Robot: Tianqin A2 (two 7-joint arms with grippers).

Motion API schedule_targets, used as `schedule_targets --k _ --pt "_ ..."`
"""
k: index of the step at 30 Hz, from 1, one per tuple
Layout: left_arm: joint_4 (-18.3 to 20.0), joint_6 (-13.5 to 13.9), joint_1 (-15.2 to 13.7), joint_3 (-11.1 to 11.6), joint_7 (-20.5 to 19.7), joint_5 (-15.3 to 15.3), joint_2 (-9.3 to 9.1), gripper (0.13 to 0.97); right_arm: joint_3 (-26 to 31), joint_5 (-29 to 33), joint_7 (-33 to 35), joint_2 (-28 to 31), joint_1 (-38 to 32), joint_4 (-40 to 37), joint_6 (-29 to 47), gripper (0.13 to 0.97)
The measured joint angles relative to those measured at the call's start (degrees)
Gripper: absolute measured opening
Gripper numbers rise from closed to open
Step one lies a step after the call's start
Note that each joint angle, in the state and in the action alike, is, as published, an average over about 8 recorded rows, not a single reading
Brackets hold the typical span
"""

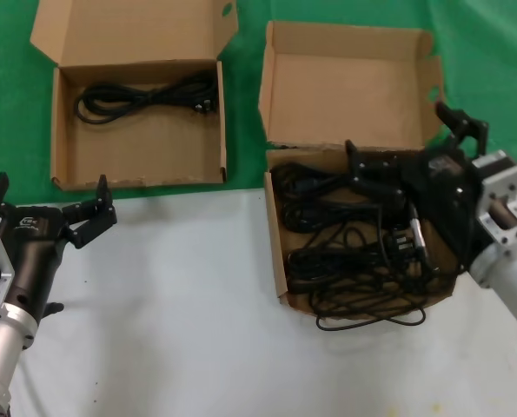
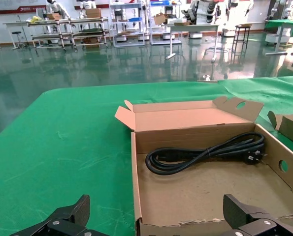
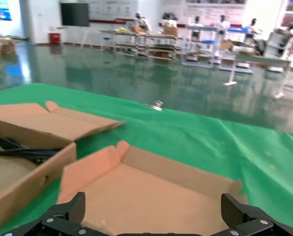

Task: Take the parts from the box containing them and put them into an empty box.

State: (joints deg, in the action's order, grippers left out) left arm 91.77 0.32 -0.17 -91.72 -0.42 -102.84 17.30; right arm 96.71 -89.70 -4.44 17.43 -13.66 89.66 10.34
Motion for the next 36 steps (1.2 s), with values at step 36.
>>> schedule_targets --k 36 --pt "-0.09 -0.28 0.15 0.04 0.38 -0.26 -0.1 0.966 -4.45 -11.89 3.93 -0.21 12.09 1.78 -9.15 0.966"
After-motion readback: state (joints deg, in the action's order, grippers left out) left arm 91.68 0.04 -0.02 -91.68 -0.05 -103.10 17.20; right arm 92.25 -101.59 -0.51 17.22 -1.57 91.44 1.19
